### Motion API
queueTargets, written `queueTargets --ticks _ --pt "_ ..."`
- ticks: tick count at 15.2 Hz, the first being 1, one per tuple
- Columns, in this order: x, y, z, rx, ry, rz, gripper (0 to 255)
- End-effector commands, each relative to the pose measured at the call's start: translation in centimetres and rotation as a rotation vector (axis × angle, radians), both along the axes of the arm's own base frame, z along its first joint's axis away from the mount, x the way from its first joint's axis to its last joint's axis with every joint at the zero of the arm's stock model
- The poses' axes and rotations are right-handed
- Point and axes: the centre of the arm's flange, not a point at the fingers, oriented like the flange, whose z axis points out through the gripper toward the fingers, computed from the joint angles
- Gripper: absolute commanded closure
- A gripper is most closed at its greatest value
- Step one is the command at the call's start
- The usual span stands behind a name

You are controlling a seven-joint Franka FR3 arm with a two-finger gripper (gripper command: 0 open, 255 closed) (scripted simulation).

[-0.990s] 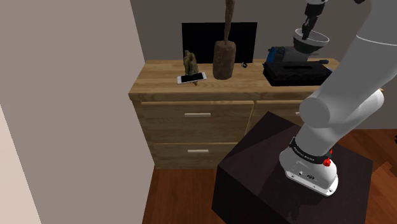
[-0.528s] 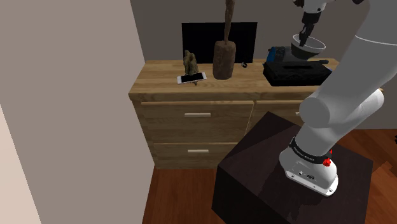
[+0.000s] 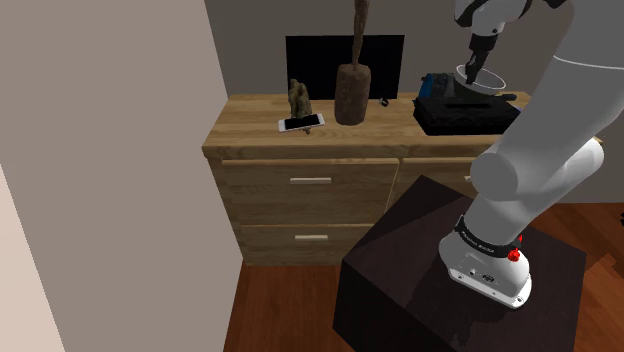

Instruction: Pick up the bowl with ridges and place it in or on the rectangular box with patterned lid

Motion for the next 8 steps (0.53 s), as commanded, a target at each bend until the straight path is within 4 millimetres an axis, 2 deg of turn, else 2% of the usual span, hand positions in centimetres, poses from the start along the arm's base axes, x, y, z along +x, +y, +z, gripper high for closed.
queueTargets --ticks 1,3,8 --pt "0.1 0.1 -1.0 -0.001 -0.001 0.0 255" --pt "0.1 0.1 -2.1 -0.001 -0.001 0.0 255" --pt "0.1 0.1 -2.1 -0.001 -0.001 0.0 255"
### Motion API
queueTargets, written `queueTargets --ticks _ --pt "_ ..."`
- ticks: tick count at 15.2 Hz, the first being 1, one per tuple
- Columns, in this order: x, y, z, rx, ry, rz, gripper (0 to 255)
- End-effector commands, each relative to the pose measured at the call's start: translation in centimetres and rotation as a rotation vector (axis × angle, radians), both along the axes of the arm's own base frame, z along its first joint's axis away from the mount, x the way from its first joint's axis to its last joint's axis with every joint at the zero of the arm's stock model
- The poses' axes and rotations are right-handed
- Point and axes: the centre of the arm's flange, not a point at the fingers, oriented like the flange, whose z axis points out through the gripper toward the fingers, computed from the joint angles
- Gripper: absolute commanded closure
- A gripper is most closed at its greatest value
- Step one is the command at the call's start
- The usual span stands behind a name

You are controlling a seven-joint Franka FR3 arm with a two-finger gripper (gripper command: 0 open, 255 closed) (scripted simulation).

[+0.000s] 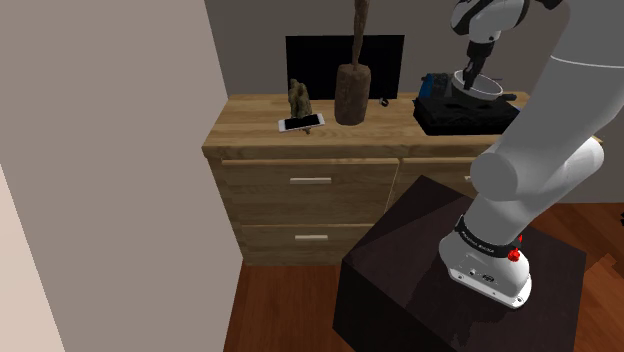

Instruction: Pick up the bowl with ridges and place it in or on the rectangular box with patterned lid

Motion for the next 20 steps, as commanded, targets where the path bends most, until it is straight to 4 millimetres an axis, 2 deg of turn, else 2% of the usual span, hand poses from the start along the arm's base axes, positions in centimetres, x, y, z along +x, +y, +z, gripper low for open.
queueTargets --ticks 1,2,3,8,12,20 --pt "0.0 0.0 0.0 -0.001 -0.001 0.0 255" --pt "0.0 0.0 0.0 -0.001 -0.001 0.0 255" --pt "0.0 0.0 0.0 -0.001 -0.001 0.0 0" --pt "0.0 0.0 0.0 -0.001 -0.001 0.0 0" --pt "0.3 0.7 5.0 -0.001 -0.001 0.0 0" --pt "0.3 0.7 5.0 -0.001 -0.001 0.0 0"
